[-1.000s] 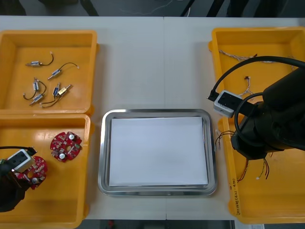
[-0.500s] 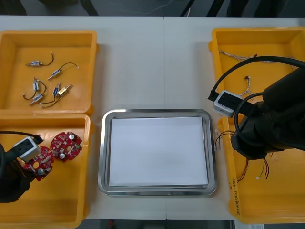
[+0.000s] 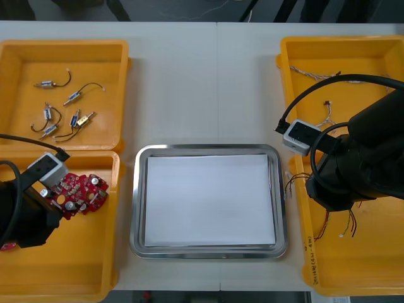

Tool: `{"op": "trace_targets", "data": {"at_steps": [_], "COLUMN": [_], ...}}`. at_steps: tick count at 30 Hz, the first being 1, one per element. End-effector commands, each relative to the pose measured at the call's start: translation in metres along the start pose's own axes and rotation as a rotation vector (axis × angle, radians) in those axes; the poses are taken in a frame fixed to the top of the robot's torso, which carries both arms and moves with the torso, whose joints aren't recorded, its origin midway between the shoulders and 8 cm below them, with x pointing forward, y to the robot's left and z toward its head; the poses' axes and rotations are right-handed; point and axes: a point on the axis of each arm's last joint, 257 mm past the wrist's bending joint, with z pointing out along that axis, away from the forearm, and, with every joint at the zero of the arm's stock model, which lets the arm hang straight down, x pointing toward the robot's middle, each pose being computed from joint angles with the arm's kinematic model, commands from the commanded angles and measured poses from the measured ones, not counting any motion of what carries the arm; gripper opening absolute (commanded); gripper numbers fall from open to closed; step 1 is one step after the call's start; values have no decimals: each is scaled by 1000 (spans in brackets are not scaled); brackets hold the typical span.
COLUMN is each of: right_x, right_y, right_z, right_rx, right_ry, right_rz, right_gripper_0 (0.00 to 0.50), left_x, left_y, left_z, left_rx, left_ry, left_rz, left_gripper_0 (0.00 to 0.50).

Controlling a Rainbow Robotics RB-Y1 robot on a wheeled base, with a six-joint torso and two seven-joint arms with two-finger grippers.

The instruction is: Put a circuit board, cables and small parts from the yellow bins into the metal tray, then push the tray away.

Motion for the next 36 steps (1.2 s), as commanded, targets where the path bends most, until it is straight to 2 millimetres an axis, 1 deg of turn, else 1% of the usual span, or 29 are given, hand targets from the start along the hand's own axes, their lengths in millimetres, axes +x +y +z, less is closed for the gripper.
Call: {"op": "trace_targets", "data": {"at_steps": [1,9,13,15,17,22,30,36], "right_x": [-14,-15,-15,-15,-15,-15,-15,-15], "right_y": [8,9,9,8,8,9,9,8], "right_z": [-8,-8,-8,-8,-8,-8,-8,-8], "right_rx": [-3,-3,-3,-2,-3,-4,-4,-3], "right_ry": [-44,-46,-45,-46,-45,-45,-46,-45], "right_rz": [-13,-15,-16,-14,-15,-15,-15,-15], "right_gripper_0": [0,0,0,0,0,0,0,0], "left_x": [-35,-65,-75,-83,-87,-99,-104,-100], "left_y": [-25,-54,-67,-76,-82,-105,-133,-146], "left_z": [-4,4,9,12,15,22,38,55], "left_rx": [13,35,42,47,48,65,81,88], "left_ry": [-53,-84,-91,-102,-103,-114,-102,-70], "left_rz": [-95,-93,-93,-86,-83,-70,-44,-25], "left_gripper_0": [0,0,0,0,0,0,0,0]}}
